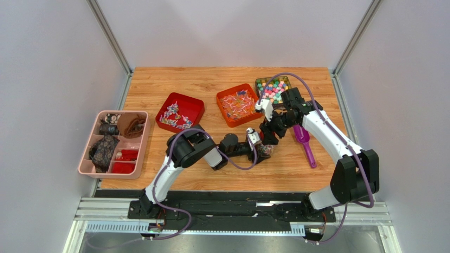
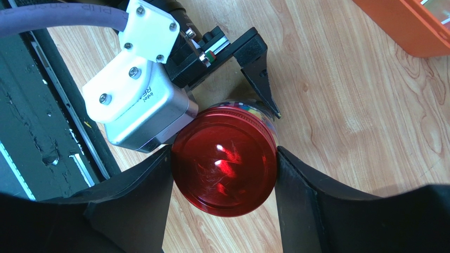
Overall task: Pack the candies
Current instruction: Close the bottle lid on the packing bottle.
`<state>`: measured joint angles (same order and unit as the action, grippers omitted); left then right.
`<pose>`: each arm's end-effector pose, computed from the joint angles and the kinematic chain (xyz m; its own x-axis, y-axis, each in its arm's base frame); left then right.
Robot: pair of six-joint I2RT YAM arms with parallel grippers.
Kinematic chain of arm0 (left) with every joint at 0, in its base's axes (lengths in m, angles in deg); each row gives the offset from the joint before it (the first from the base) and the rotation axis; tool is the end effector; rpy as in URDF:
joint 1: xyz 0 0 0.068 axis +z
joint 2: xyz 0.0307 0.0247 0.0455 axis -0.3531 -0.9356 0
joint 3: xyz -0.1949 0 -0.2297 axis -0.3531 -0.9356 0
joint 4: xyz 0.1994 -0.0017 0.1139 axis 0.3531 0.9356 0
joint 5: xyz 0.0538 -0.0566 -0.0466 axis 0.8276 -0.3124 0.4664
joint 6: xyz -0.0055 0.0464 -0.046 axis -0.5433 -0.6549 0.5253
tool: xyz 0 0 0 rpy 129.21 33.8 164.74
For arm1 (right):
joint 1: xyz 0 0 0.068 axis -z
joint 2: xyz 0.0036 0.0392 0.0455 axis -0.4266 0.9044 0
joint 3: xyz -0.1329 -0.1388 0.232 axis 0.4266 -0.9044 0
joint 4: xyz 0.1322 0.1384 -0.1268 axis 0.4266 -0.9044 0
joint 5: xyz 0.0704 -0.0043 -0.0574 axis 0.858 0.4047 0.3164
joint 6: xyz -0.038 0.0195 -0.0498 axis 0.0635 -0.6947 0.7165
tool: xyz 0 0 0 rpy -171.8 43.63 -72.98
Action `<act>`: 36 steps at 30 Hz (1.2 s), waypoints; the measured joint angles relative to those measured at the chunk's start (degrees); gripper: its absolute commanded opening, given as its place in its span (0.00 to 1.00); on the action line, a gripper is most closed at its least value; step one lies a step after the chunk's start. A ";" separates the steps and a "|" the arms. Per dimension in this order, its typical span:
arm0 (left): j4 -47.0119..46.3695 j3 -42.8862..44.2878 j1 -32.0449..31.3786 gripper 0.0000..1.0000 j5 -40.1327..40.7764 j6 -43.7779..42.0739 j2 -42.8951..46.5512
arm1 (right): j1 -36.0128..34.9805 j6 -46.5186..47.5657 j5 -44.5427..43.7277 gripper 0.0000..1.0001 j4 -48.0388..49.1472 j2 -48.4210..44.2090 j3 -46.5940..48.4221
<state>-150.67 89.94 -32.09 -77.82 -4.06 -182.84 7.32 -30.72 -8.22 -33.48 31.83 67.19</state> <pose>0.2484 -0.3619 0.1318 -0.1066 0.0476 -0.9932 0.9690 0.2290 -0.0930 0.2291 0.1034 0.2951 -0.3890 -0.7038 -0.5944 -0.9144 0.3732 0.1566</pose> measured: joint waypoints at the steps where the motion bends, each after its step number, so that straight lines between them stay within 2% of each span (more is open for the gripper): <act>1: 0.00 0.00 -0.02 0.70 -0.09 0.00 0.00 | 0.00 0.11 -0.04 0.47 -0.20 0.00 0.02; 12: 0.00 0.00 -0.11 0.73 -0.94 0.00 -0.04 | 0.13 1.77 -0.22 0.50 -2.29 0.00 0.50; 36: -0.04 0.07 -0.26 0.74 -1.42 0.33 -0.09 | 0.55 2.99 -0.31 0.58 -5.77 0.39 1.84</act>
<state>-150.71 90.00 -32.36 -79.24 -3.73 -182.93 7.87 -27.72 -8.53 -39.25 32.22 69.03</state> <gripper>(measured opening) 0.812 0.654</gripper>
